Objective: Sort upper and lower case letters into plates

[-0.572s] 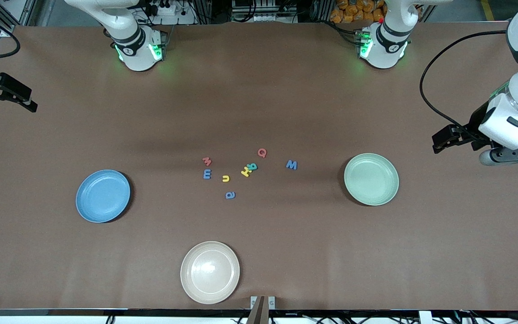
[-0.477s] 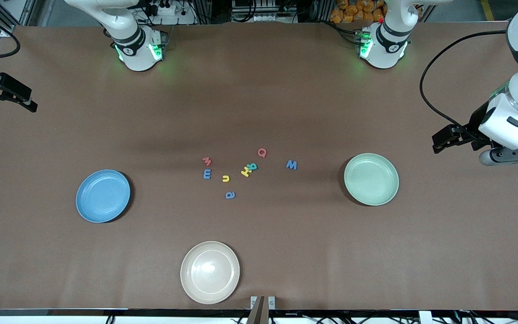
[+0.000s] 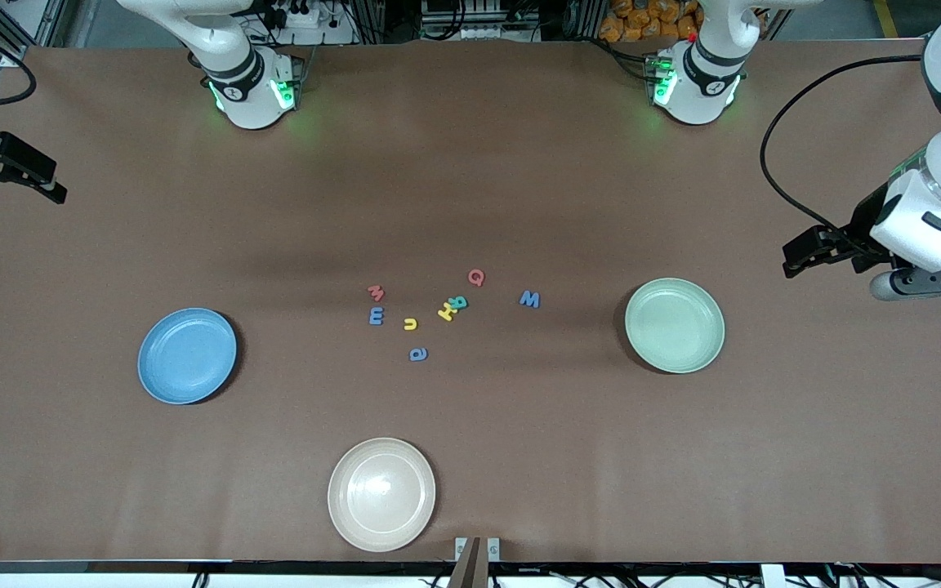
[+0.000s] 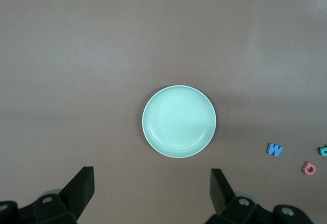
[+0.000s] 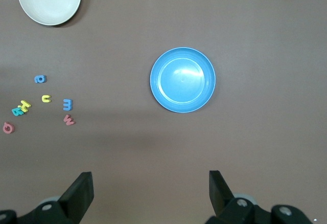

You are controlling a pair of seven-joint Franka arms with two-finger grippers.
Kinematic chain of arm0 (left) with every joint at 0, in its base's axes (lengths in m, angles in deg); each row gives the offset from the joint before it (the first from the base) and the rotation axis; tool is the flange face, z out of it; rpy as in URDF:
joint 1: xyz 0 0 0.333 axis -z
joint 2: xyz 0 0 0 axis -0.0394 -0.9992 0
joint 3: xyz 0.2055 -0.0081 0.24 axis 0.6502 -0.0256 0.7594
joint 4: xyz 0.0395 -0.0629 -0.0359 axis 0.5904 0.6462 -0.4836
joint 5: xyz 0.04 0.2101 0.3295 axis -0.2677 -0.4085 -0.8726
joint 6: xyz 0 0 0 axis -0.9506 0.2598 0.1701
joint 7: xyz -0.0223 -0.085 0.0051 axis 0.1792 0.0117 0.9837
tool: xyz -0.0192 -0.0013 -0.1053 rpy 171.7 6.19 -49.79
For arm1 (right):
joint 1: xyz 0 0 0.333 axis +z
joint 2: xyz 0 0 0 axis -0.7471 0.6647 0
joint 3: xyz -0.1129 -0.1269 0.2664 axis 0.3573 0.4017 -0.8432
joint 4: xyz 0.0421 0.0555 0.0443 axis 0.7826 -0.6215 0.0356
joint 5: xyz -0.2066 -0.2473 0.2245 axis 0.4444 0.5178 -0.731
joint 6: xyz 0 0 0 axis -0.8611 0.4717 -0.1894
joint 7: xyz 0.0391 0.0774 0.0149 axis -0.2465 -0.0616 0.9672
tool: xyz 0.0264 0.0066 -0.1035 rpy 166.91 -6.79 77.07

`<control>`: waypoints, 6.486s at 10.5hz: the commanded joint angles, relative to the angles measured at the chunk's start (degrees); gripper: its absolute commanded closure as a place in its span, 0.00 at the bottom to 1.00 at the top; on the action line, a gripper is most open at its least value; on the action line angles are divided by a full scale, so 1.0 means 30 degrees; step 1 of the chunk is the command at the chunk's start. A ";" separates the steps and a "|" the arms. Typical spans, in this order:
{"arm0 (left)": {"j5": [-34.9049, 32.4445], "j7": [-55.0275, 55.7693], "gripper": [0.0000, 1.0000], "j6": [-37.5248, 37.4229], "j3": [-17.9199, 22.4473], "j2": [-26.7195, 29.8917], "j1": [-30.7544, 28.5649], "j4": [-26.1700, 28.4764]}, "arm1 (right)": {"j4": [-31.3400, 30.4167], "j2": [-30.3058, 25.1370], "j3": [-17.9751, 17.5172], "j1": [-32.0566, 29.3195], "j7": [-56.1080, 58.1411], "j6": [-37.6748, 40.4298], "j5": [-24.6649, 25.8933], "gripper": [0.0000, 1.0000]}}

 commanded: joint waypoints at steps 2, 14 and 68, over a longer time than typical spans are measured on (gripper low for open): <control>0.0593 0.0324 0.00 -0.0231 -0.0272 -0.0545 0.0738 0.0043 | 0.0282 0.0526 -0.0227 -0.0272 0.0087 0.0233 0.0044 0.00; 0.0163 0.7072 0.00 0.7404 -0.0419 -0.8330 0.8586 0.0101 | -0.0039 0.8374 -0.0257 0.3448 -0.0059 -0.6031 -0.1594 0.00; -0.0606 0.1325 0.00 1.0638 -0.3521 -0.7104 0.4337 0.6027 | -0.3292 1.1190 0.0944 0.1344 0.6497 -1.1947 0.2124 0.97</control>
